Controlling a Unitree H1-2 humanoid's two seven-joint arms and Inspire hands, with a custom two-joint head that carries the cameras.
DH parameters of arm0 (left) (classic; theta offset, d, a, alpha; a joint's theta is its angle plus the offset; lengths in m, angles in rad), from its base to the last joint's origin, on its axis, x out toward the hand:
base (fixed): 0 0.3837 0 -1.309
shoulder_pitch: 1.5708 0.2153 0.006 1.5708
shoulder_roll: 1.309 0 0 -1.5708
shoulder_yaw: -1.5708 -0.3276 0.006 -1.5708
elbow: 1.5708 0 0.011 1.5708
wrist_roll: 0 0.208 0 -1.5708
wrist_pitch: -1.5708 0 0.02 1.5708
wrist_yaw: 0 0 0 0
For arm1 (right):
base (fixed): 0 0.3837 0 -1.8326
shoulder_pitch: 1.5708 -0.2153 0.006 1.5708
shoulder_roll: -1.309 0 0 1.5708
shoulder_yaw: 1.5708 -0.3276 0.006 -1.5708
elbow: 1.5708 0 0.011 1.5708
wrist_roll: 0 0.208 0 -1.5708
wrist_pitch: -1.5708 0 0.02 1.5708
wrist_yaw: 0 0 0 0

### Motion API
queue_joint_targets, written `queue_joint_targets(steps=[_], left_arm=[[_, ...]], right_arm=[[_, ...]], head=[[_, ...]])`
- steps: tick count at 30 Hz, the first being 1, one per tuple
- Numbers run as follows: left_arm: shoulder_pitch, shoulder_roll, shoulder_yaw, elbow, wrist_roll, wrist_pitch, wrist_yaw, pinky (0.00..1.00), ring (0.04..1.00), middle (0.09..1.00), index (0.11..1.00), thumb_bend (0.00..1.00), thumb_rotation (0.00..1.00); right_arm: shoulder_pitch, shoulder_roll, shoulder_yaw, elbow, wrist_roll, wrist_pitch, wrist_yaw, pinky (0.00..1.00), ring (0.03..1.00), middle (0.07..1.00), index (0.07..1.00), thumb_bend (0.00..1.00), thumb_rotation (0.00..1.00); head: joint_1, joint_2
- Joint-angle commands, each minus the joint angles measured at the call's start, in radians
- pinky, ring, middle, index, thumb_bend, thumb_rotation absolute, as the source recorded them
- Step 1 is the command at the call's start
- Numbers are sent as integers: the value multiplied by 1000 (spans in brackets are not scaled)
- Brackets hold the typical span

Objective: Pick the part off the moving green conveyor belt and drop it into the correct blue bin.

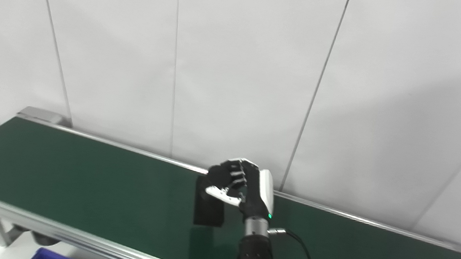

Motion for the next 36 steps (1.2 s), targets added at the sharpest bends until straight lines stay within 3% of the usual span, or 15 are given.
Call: queue_joint_targets(steps=[1,4,11,18,25,32,35,36], left_arm=[[-24,3,25,0,-23,-31,-39,641,706,758,762,920,138],[-34,6,68,13,-48,-31,-80,631,704,755,766,908,106],[-59,-5,168,57,-91,-31,-189,644,727,770,778,920,109],[-67,-21,254,65,-105,-31,-269,687,750,787,807,905,121],[-72,-22,291,65,-96,-31,-301,708,764,807,835,831,194],[-73,-25,323,56,-108,-31,-339,740,773,808,842,781,216],[-73,-28,344,47,-125,-31,-369,739,774,807,843,770,207],[-73,-29,351,44,-127,-31,-376,734,773,807,843,772,217]], right_arm=[[-51,-4,-18,-68,-1,-55,-10,351,441,508,495,501,0],[-35,-26,-34,-134,-13,-46,-1,358,446,506,495,502,0],[73,-91,-80,-437,-17,78,88,354,436,512,514,500,0],[226,-129,-126,-820,-43,259,174,334,434,517,520,499,0],[361,-163,-175,-1140,-20,398,258,340,447,508,513,500,0],[468,-186,-206,-1300,-34,429,290,331,441,510,525,499,0],[523,-184,-216,-1358,-26,439,300,332,440,509,526,499,0],[539,-181,-218,-1373,-23,442,303,332,438,509,528,498,0]], head=[[-20,-3],[-42,-8],[-86,8],[-143,44],[-176,61],[-200,79],[-213,128],[-213,128]])
